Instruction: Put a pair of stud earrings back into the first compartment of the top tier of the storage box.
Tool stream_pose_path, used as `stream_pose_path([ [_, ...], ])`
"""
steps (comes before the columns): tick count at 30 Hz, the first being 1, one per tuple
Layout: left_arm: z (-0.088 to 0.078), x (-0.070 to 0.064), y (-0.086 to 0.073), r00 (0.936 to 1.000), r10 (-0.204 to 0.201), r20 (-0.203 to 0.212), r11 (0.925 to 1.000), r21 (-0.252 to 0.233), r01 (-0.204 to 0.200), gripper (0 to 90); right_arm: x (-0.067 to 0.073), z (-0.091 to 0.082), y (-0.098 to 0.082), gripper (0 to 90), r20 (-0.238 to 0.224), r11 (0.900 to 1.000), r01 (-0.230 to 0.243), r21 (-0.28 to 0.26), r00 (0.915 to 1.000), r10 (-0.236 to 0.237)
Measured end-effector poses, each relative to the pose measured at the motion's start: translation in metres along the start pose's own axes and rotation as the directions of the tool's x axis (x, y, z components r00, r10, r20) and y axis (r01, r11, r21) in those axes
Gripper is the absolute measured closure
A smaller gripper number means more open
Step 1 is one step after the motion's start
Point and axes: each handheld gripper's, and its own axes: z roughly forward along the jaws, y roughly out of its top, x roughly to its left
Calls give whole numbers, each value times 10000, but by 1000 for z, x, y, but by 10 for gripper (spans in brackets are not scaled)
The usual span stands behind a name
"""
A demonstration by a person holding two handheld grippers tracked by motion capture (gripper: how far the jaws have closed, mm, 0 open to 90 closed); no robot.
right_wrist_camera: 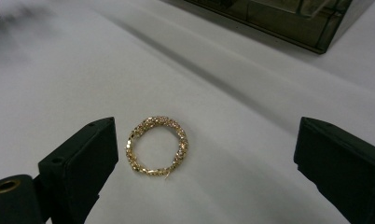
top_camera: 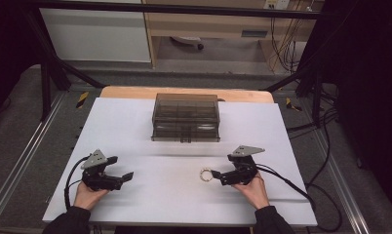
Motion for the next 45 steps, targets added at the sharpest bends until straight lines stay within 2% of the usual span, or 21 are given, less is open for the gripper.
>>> stream_pose_path([
  [3,0,0,0,10000,-10,-12,10000,-6,10,46,3,8,2,87,44,9998,165,108,9999,-165],
  [8,0,0,0,10000,-11,-6,10000,-1,11,47,5,16,4,141,-54,9995,120,287,9999,-119],
  [17,0,0,0,10000,-2,-13,10000,9,2,48,6,24,0,389,-53,9976,543,440,9985,-541],
  [26,0,0,0,10000,8,-8,10000,23,-8,50,5,27,0,538,-252,9975,482,508,9986,-470],
  [27,0,0,0,10000,5,-11,10000,28,-5,50,5,28,0,581,-354,9976,452,530,9984,-434],
  [34,0,0,0,10000,18,-7,10000,35,-18,51,5,30,-1,705,-659,9961,477,744,9969,-428],
  [45,0,0,0,10000,29,3,10000,48,-29,53,3,32,-1,810,-857,9949,522,866,9953,-448],
])
